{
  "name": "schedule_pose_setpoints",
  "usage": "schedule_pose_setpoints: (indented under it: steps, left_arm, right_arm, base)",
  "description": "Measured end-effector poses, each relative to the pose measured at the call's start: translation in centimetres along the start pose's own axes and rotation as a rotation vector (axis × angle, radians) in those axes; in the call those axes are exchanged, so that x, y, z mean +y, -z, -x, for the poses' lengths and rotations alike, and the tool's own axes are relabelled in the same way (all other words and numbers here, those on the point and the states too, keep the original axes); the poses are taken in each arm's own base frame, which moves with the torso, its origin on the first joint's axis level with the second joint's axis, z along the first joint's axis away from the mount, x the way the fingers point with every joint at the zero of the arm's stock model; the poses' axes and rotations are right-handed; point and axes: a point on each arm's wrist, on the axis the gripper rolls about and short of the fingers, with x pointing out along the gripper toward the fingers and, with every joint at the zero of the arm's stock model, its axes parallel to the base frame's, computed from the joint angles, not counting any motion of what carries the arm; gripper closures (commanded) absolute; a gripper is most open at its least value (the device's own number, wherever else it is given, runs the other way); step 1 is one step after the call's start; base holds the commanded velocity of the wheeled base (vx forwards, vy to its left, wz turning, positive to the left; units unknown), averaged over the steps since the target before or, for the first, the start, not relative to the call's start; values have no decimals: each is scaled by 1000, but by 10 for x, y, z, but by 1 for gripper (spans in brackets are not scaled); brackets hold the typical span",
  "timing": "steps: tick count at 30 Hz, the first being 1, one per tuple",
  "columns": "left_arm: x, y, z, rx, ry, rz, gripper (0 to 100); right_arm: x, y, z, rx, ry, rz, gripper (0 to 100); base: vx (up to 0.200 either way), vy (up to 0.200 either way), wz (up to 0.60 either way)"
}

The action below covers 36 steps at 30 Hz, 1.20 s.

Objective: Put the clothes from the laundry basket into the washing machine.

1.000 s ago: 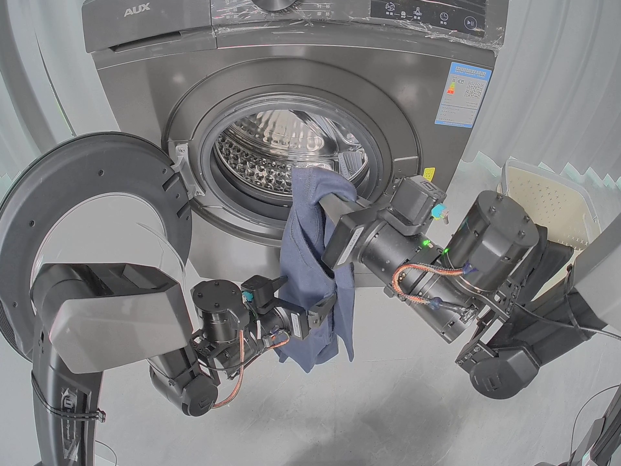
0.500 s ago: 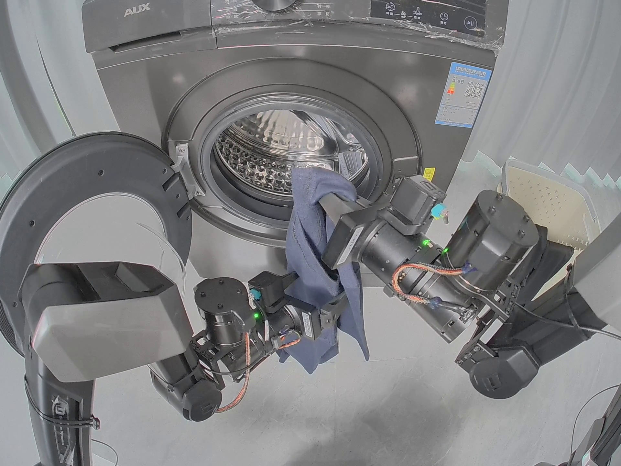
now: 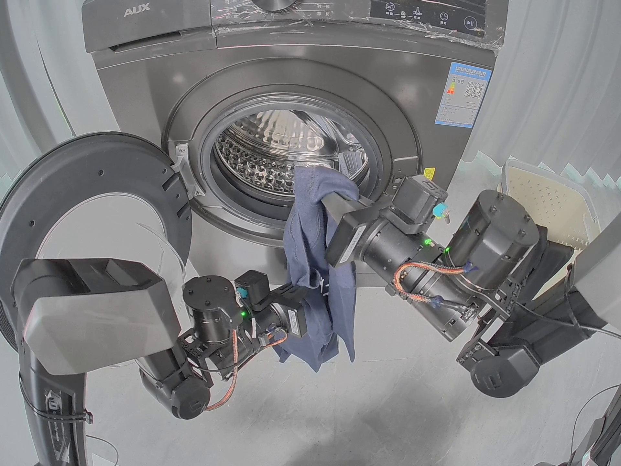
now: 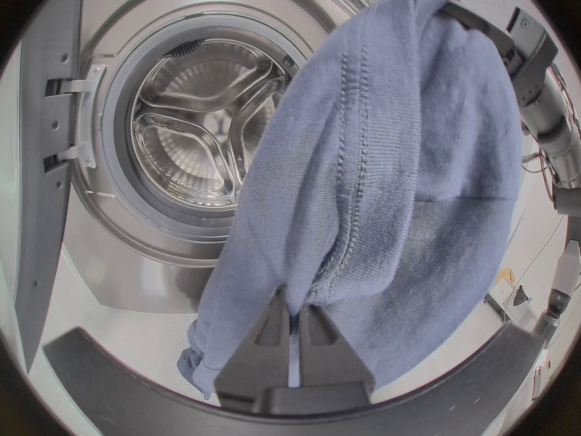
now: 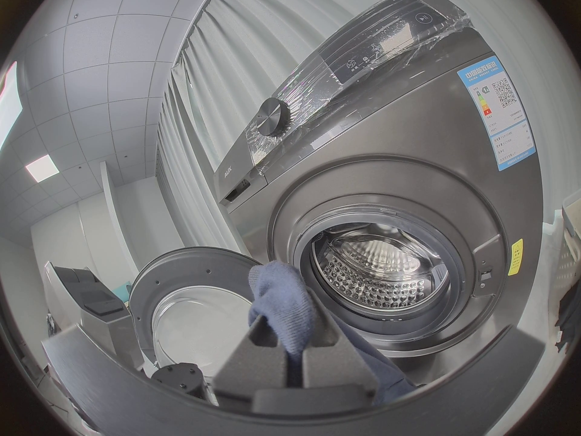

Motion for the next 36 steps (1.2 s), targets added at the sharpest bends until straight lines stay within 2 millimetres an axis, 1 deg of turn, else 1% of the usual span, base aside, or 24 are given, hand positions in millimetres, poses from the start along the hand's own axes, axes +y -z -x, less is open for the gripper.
schedule_pose_setpoints:
  steps: [5,9,10,14,23,30,36]
  left_arm:
    - [4,-7,14,10,-13,3,100]
    - [5,-9,27,37,-11,3,100]
    - [4,-8,29,41,-6,3,0]
    - [-1,-8,28,41,12,1,0]
    - [-2,1,10,28,17,0,0]
    - [-6,7,6,38,32,0,0]
    - [-10,5,0,18,42,0,0]
  right_arm:
    - [-3,0,1,1,8,3,100]
    - [-2,0,1,3,5,2,100]
    - [-1,0,1,4,2,2,100]
    - [0,0,1,5,2,1,100]
    - [2,1,2,5,-4,-2,100]
    - [2,1,1,4,-4,-2,100]
    - [2,1,1,4,-4,-2,100]
  base:
    - [0,0,0]
    - [0,0,0]
    - [0,0,0]
    - [0,0,0]
    - [0,0,0]
    - [0,0,0]
    - [0,0,0]
